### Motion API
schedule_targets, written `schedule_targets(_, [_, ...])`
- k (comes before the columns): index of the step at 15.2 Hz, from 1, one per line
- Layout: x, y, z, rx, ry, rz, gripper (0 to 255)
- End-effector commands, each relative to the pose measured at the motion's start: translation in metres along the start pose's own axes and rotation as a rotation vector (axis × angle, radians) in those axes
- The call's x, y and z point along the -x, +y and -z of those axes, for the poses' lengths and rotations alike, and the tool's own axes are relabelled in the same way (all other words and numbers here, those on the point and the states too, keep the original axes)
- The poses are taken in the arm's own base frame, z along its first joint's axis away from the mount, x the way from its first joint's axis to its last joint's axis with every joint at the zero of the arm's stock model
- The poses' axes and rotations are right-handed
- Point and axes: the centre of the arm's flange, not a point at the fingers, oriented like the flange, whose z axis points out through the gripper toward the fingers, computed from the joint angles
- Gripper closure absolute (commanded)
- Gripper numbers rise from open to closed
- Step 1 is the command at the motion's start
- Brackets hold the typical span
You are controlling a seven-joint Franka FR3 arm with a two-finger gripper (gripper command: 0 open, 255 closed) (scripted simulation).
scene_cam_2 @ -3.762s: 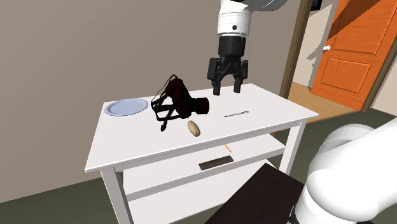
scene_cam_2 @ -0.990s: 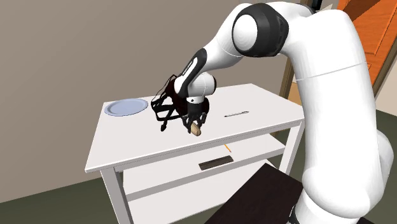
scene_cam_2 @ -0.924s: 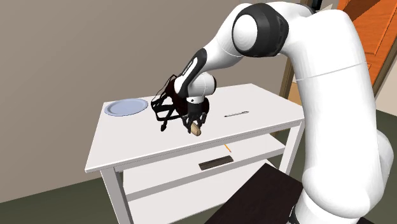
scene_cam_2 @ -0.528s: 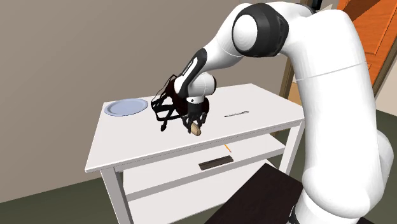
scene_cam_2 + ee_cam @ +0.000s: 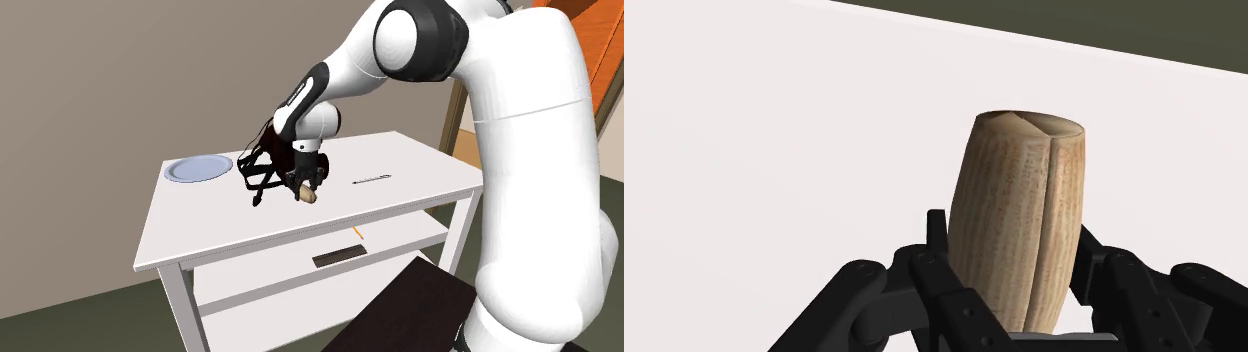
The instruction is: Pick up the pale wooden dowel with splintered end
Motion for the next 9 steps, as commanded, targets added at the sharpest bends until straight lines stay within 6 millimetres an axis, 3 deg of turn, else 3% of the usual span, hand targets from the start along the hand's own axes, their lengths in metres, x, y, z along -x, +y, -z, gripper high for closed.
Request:
schedule_targets(1, [0.001,-0.001,0.011,0.000,0.000,0.000,255])
schedule_targets(7, [0.003,-0.004,0.042,0.000,0.000,0.000,255])
schedule_targets(9, [0.003,-0.004,0.043,0.000,0.000,0.000,255])
